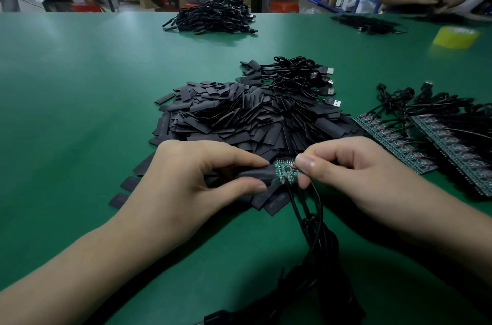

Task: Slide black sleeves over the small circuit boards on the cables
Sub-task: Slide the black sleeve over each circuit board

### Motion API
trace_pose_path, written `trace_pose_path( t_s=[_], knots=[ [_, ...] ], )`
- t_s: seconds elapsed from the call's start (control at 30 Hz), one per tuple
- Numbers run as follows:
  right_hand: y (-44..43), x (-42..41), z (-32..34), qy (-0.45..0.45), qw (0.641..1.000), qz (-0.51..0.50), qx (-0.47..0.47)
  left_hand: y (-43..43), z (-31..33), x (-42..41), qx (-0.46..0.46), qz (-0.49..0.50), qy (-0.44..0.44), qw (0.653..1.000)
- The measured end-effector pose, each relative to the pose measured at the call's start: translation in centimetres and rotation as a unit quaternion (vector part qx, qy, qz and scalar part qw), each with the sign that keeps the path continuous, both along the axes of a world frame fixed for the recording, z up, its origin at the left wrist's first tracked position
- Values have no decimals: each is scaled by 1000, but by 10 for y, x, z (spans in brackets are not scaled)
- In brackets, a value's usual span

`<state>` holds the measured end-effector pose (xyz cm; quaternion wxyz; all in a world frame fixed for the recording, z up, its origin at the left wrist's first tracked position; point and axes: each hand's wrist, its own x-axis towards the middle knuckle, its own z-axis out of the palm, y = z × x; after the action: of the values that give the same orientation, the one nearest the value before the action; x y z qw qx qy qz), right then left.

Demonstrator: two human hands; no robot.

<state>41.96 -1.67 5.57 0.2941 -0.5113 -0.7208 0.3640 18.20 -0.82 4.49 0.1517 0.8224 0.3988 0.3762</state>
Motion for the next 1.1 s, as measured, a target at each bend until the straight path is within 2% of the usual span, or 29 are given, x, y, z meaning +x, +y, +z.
trace_pose_path(
  t_s=[0.1, 0.17, 0.27, 0.33, 0.5, 0.6, 0.7, 0.8, 0.93, 1.1],
  knots=[
    [0, 0, -1, 13, 1000, -1, -28, -1, 1, 1, 38, 5, 16, 999],
    [0, -1, -2, -12, 1000, 8, -8, -2, 0, 1, 45, 6, 19, 999],
    [-1, -3, -2, -33, 998, 11, 43, -2, 0, 1, 6, 10, -10, 1000],
    [-2, -4, -3, -32, 998, 10, 58, -2, 0, 2, -7, 8, -18, 1000],
    [-4, -9, -8, -26, 997, 34, 64, -5, 1, 6, 20, -35, 34, 999],
    [-4, -10, -9, -5, 996, 27, 81, -3, 0, 6, 24, -24, 10, 999],
    [-5, -8, -9, 31, 989, 3, 142, 0, -3, 4, -6, 2, -57, 998],
    [-6, -7, -7, -1, 973, 8, 230, 2, -7, 2, -55, 4, -116, 992],
    [-7, -5, -5, -42, 952, -6, 303, 2, -8, 2, -64, -9, -126, 990],
    [-8, -6, -5, -68, 937, 0, 342, 2, -9, 3, -62, -11, -118, 991]
  ],
)
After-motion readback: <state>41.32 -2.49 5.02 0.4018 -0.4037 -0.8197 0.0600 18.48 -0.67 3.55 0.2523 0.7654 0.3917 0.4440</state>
